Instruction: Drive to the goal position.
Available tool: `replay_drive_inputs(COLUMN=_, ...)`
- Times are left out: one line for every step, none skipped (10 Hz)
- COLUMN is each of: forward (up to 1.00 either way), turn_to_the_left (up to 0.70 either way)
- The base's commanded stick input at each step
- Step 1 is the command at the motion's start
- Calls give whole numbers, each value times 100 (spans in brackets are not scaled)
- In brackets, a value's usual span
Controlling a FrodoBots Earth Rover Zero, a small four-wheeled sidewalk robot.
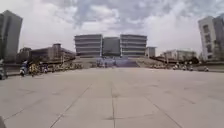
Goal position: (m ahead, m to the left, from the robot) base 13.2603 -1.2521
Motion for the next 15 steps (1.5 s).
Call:
replay_drive_inputs(forward=70, turn_to_the_left=0)
replay_drive_inputs(forward=70, turn_to_the_left=0)
replay_drive_inputs(forward=70, turn_to_the_left=0)
replay_drive_inputs(forward=70, turn_to_the_left=0)
replay_drive_inputs(forward=70, turn_to_the_left=0)
replay_drive_inputs(forward=70, turn_to_the_left=0)
replay_drive_inputs(forward=70, turn_to_the_left=0)
replay_drive_inputs(forward=70, turn_to_the_left=0)
replay_drive_inputs(forward=70, turn_to_the_left=0)
replay_drive_inputs(forward=70, turn_to_the_left=0)
replay_drive_inputs(forward=70, turn_to_the_left=0)
replay_drive_inputs(forward=70, turn_to_the_left=0)
replay_drive_inputs(forward=70, turn_to_the_left=0)
replay_drive_inputs(forward=70, turn_to_the_left=0)
replay_drive_inputs(forward=70, turn_to_the_left=0)
